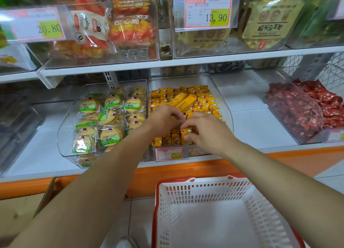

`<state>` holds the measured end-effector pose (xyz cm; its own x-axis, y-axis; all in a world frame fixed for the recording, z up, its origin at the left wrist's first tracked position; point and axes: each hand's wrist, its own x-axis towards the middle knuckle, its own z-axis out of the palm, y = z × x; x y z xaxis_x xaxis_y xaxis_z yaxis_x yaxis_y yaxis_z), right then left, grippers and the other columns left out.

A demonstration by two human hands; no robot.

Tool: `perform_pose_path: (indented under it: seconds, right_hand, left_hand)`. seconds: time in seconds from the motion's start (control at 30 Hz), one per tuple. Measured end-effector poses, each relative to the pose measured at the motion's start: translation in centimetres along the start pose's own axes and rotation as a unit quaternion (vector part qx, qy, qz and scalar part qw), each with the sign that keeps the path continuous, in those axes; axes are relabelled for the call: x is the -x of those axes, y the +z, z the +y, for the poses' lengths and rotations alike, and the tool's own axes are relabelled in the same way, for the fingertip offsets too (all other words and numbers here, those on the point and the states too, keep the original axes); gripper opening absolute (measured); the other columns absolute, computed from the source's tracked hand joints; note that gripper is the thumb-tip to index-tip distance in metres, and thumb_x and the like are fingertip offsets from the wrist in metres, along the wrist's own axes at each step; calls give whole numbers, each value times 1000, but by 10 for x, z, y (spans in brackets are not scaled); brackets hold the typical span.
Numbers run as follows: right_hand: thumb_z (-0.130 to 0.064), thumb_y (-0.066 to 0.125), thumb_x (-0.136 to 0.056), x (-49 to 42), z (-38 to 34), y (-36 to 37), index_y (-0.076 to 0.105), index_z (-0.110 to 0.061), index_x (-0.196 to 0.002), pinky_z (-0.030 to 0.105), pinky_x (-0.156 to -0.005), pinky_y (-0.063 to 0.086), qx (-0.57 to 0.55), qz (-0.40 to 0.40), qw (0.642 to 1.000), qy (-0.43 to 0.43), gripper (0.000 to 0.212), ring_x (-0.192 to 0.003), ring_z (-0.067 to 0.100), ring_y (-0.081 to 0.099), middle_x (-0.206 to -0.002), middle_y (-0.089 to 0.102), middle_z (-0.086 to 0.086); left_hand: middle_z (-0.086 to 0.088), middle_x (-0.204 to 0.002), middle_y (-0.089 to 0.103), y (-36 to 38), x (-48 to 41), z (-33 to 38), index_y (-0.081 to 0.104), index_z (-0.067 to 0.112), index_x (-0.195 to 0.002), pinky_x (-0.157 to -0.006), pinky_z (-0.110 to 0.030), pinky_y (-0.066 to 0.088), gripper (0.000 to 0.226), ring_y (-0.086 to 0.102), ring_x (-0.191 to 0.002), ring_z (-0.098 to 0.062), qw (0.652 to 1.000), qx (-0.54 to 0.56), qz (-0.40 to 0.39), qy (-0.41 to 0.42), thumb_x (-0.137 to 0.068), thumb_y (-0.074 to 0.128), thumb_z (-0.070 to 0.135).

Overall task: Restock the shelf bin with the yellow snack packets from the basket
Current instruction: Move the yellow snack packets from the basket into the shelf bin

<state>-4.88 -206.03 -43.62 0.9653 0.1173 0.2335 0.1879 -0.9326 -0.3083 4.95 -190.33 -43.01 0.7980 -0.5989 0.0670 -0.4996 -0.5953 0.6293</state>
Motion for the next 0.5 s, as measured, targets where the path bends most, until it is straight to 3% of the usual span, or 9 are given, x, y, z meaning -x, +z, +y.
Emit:
perform_pose_path:
  seconds: [0.07,0.2,0.33,0.5]
  right_hand:
    - [-46,69,-88,11,5,5,66,-42,-119,29,-70,43,-11,20,1000,8,31,-90,7,47,-92,40,-19]
    - [-48,67,-88,13,5,9,66,-42,-121,31,-71,49,-16,36,999,21,33,-92,7,50,-96,43,-19]
    - [-51,68,-86,6,5,16,66,-42,-119,30,-71,45,5,7,1000,29,34,-102,11,52,-100,49,-17]
    - [-50,69,-86,12,8,27,68,-41,-117,32,-82,45,-5,26,998,51,33,-109,15,50,-109,57,-12]
  left_hand:
    - [20,-78,66,2,3,-2,73,28,-77,-62,-5,43,18,59,-71,11,1000,16,4,12,-88,77,14]
    - [20,-77,65,5,4,-2,76,23,-81,-62,-4,42,12,58,-70,16,999,18,19,19,-89,76,15]
    - [19,-78,64,6,4,-3,73,25,-80,-62,-7,40,16,58,-69,6,999,29,44,4,-91,74,14]
    - [7,-93,70,8,7,-6,80,19,-91,-82,-33,54,5,64,-89,-11,999,-31,0,43,-90,76,16]
